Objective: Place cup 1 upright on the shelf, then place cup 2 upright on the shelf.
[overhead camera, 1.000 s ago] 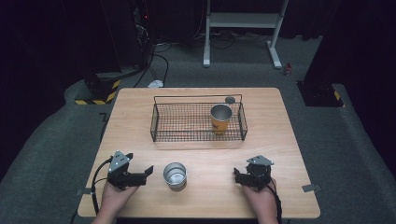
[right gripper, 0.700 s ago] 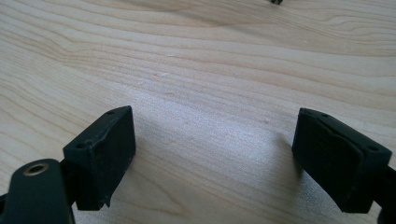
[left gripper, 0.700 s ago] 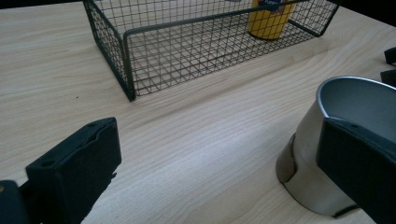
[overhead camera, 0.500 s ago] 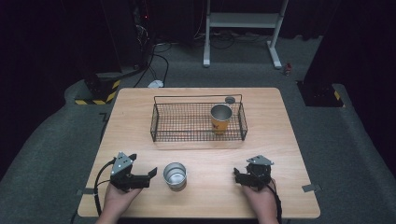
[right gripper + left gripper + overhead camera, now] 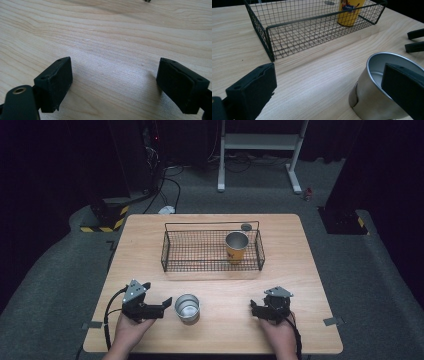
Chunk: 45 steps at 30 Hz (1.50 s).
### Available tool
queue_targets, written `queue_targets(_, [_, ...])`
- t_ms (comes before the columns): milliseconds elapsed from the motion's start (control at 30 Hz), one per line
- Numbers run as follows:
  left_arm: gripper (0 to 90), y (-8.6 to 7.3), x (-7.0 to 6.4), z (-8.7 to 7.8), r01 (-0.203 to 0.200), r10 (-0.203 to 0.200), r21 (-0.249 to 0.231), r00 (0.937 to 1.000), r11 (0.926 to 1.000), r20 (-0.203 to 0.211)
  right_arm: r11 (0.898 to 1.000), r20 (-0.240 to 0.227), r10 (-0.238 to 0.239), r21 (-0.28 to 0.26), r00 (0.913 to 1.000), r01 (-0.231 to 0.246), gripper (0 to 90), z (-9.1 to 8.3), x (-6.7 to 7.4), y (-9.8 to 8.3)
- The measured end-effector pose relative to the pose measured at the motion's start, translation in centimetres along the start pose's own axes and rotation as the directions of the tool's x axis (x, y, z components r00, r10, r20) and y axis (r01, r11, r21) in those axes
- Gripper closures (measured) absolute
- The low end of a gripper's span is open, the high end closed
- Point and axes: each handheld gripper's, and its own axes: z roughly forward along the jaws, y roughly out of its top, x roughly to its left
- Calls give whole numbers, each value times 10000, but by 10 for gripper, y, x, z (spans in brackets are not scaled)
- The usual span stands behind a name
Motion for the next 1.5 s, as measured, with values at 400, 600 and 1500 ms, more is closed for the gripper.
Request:
queue_targets(400, [6,10,-21,1,-533,532,-166,9986,9984,-78,10000,-43,-20,-9,10000,20,142,0,0,0])
queue_targets(600, [6,20,-29,9,-471,472,-113,9989,9988,79,10000,-42,22,-8,10000,-22,142,0,0,0])
queue_targets(1500, [0,17,-67,16,-855,891,-294,9835,9959,1576,10000,-47,9,-16,10000,-9,143,0,0,0])
